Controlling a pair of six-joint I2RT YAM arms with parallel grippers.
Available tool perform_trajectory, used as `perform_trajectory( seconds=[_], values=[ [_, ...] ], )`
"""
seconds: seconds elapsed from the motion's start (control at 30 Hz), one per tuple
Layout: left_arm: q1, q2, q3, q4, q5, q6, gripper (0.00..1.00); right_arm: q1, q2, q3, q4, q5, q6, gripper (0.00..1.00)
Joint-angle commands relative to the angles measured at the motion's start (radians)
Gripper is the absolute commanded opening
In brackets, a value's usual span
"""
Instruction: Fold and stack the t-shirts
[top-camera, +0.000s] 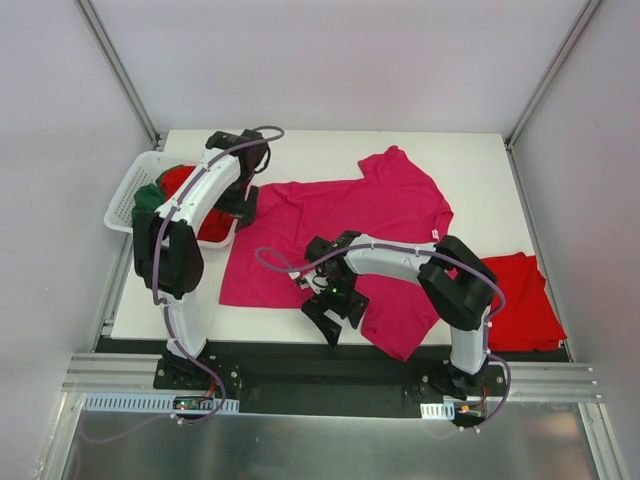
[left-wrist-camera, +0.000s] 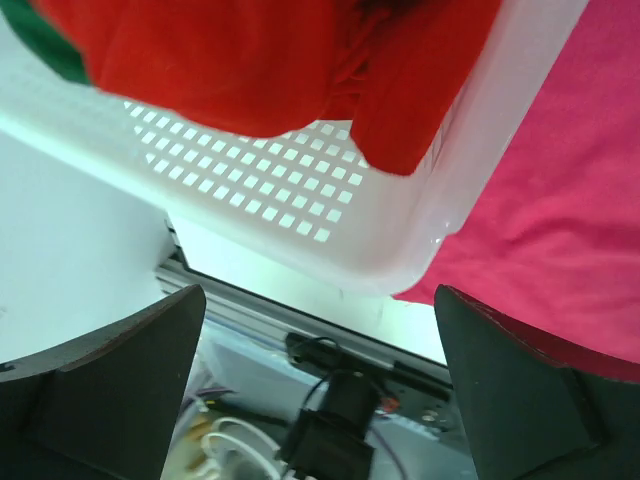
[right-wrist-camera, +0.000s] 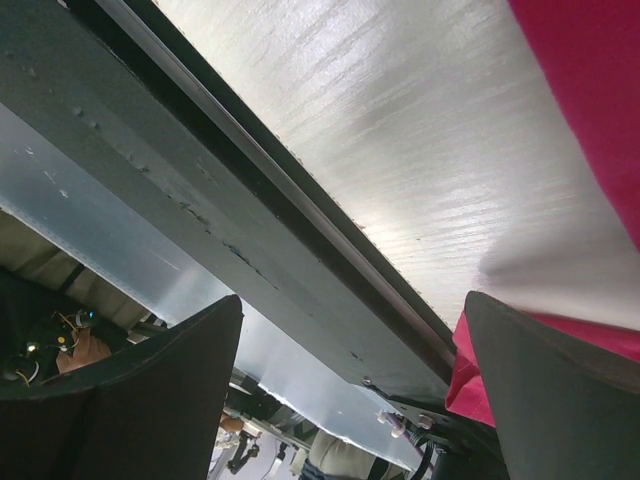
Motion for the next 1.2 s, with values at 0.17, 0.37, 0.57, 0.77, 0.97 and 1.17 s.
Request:
perform_trajectory(
  seconds=[0.17, 0.37, 0.57, 0.77, 0.97, 1.17],
  values=[
    [0.11, -0.132, 0.176, -0.127, 0.177, -0.447, 0.99, 0.012, -0.003, 0.0, -0.015, -0.028, -0.033, 0.96],
    [0.191, -0.353, -0.085, 0.06, 0.311, -0.83, 0.99, 0.015, -0.003, -0.021, -0.004, -0.055, -0.034, 0.96],
    [0.243, -0.416, -0.151, 0.038, 0.161, -1.071, 0.99, 0.028, -0.024, -0.021, 0.001, -0.068, -0.036, 0.96],
    [0.348, -0.5, -0.39, 0.085, 0.242, -1.347, 0.99, 0.043, -0.023, -0.018, 0.01, -0.08, -0.036, 0.96],
    [0.44, -0.498, -0.479, 0.156, 0.225, -1.352, 0.99, 0.06, -0.033, -0.014, 0.021, -0.075, -0.033, 0.96],
    [0.477, -0.378, -0.444, 0.168, 0.196, -1.268, 0.99, 0.061, -0.05, -0.023, 0.021, -0.054, -0.036, 0.96]
  ],
)
